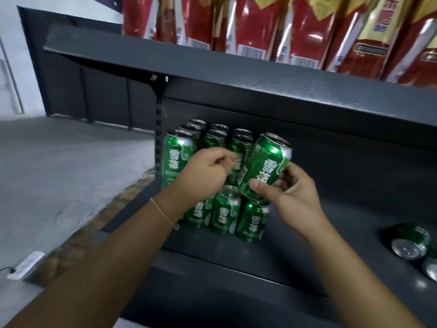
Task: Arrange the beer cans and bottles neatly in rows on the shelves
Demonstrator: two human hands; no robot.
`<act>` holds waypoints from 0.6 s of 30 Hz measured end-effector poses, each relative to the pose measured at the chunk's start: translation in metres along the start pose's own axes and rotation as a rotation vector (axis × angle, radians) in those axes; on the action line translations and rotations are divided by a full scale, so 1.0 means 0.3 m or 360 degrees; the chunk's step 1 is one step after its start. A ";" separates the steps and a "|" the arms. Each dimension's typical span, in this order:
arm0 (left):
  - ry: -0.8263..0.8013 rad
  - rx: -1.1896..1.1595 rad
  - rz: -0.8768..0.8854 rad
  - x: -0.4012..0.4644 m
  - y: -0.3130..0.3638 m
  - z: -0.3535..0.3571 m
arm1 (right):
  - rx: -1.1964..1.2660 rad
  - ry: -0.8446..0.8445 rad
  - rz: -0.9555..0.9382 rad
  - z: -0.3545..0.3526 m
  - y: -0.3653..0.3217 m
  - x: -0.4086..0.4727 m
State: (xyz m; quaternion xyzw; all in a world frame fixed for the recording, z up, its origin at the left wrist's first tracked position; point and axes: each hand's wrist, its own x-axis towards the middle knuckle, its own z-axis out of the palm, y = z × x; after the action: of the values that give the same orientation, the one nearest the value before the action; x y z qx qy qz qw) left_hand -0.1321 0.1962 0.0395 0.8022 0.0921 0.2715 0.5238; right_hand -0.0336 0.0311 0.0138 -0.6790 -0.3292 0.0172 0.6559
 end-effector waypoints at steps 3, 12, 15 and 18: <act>0.0031 0.0057 -0.0058 -0.019 -0.081 -0.094 | -0.0103 -0.0017 0.0030 0.097 0.011 0.032; -0.0203 0.0688 0.0017 -0.104 -0.202 -0.234 | -0.0337 0.0084 0.0051 0.325 0.049 0.088; -0.0293 0.0739 -0.0071 -0.115 -0.242 -0.233 | -0.0390 0.0127 0.0069 0.362 0.051 0.093; -0.0420 0.0742 -0.0121 -0.120 -0.264 -0.225 | -0.0492 0.0145 0.0082 0.374 0.072 0.103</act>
State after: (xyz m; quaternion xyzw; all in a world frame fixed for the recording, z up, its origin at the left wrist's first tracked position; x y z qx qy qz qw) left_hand -0.1872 0.2685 -0.0228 0.9255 0.1131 0.1163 0.3423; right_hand -0.0512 0.1460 -0.0087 -0.7801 -0.2802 -0.0477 0.5574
